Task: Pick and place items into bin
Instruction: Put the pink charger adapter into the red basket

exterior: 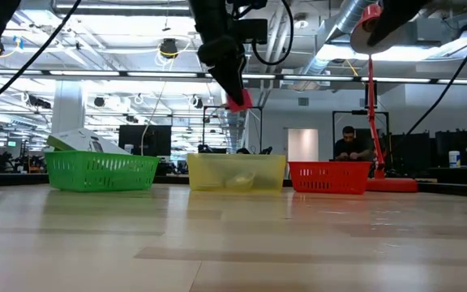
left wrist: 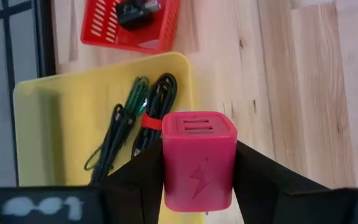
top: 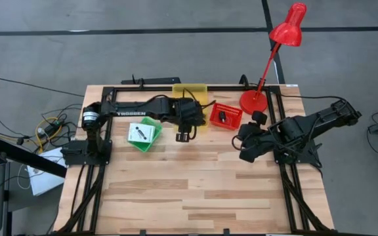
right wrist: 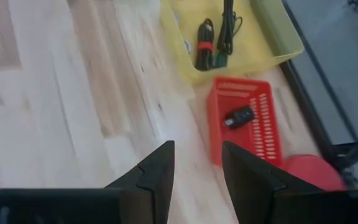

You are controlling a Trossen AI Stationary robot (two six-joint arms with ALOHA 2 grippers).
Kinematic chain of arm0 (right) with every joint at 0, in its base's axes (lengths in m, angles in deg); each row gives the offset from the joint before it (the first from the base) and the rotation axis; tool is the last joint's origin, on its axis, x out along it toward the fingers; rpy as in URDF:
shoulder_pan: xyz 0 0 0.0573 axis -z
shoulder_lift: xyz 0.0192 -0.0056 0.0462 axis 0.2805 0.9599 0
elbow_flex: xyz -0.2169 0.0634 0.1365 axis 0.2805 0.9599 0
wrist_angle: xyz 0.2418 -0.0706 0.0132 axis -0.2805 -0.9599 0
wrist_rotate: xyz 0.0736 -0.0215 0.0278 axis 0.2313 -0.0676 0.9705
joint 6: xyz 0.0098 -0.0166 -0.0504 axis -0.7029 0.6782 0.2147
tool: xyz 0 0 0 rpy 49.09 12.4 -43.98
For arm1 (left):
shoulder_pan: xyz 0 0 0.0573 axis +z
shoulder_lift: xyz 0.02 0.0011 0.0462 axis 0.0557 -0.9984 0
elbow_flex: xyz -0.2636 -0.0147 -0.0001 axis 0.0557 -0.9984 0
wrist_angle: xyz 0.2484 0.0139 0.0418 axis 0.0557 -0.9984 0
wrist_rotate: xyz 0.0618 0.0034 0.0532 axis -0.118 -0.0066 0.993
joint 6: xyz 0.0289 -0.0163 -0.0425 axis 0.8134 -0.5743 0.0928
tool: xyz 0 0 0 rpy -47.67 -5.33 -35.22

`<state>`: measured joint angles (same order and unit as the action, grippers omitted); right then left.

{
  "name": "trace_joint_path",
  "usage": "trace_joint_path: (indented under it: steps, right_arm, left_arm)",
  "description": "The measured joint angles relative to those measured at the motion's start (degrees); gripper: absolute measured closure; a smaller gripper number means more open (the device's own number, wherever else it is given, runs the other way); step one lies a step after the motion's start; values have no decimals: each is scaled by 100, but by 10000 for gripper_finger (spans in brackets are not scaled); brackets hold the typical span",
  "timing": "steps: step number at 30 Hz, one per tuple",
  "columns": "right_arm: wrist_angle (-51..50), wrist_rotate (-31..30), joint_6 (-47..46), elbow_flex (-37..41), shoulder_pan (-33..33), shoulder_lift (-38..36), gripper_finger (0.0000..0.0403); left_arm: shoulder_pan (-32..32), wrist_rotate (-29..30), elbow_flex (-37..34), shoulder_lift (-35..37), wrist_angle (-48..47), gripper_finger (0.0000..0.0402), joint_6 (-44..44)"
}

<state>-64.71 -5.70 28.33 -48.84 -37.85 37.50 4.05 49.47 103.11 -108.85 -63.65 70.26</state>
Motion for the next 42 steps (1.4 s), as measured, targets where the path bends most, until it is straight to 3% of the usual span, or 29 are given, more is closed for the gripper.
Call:
trace_joint_path:
  steps: [6,9,15,20,27,36,42]
  right_arm:
    - [303,-46,-649,0,-251,0,274]
    - [429,-373,-1266,0,-381,7,274]
    - [456,-2071,-2362,0,-981,7,280]
    - [456,-3613,-2689,0,-1538,7,292]
    - [545,-4718,-2686,175,-1768,7,298]
    - [874,-4846,-2645,1034,-1078,15,263]
    - [926,-4955,-2177,1147,-774,11,229]
  left_arm:
    - [95,37,295,0,85,264,233]
    - [141,-23,551,0,202,264,213]
    - [132,-421,1032,28,679,264,154]
    - [140,-711,1242,56,1189,264,156]
    - [138,-1115,1287,378,1879,264,205]
    - [94,-1936,1295,987,2271,264,-84]
    - [-24,-2045,1293,1112,2296,254,-86]
